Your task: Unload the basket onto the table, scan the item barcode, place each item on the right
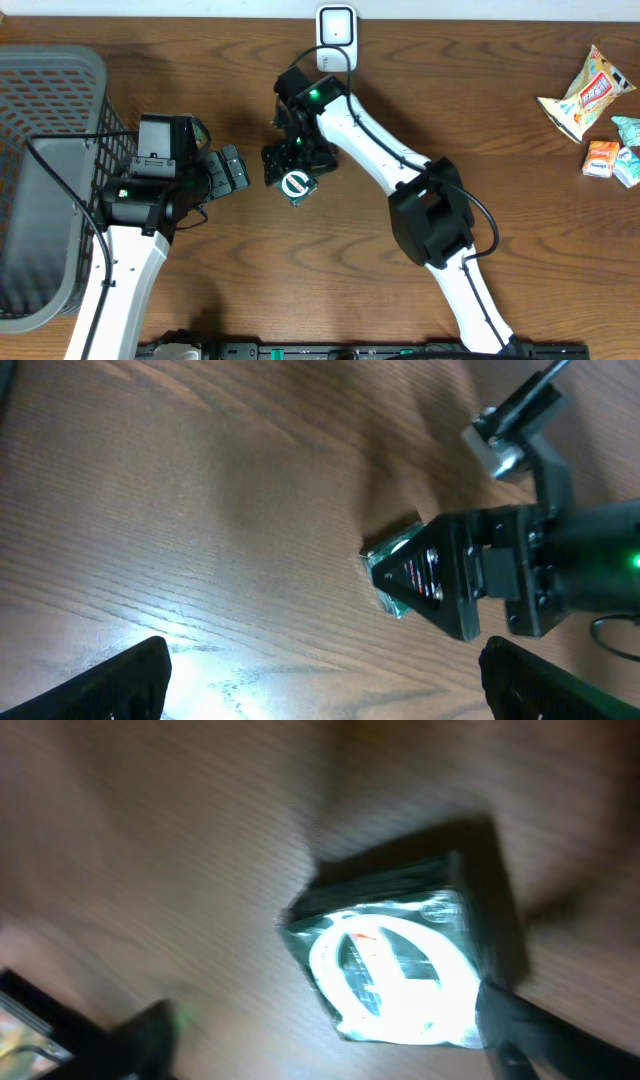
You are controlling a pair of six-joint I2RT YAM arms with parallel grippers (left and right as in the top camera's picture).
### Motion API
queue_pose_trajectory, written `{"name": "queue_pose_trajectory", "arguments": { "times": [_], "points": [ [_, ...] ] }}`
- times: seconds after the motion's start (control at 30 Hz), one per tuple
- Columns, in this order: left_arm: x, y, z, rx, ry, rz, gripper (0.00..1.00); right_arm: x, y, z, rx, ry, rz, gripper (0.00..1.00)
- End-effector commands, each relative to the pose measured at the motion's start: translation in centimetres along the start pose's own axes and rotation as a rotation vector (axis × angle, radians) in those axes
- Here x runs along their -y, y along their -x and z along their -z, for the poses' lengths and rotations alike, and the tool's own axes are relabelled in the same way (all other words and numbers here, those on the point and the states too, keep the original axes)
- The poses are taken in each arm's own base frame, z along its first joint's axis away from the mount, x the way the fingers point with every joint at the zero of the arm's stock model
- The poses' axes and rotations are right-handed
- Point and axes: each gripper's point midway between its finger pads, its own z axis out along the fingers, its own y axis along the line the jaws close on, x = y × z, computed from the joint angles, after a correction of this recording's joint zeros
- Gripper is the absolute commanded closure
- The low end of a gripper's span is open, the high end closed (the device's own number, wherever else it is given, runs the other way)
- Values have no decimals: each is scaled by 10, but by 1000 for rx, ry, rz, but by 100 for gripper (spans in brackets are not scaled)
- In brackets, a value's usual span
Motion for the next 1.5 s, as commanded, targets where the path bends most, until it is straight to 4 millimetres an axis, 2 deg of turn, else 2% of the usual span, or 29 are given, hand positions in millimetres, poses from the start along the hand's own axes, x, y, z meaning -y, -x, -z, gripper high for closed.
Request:
{"name": "queue_pose_trajectory", "arguments": {
  "times": [0.0,0.2,0.33,0.57,1.47],
  "points": [
    [-2,4,2,11,12,2,2,-15,0,-8,6,7,-7,27],
    [-2,4,2,11,12,2,2,1,11,-10,95,-128,-252,26],
    [-3,4,2,11,12,2,2,6,18,-10,150,-180,-274,25],
    [-2,4,2,11,12,2,2,11,19,-11,182,-231,-318,32],
    [-3,4,2,11,12,2,2,35,22,-7,296,-389,-455,30]
  ]
}}
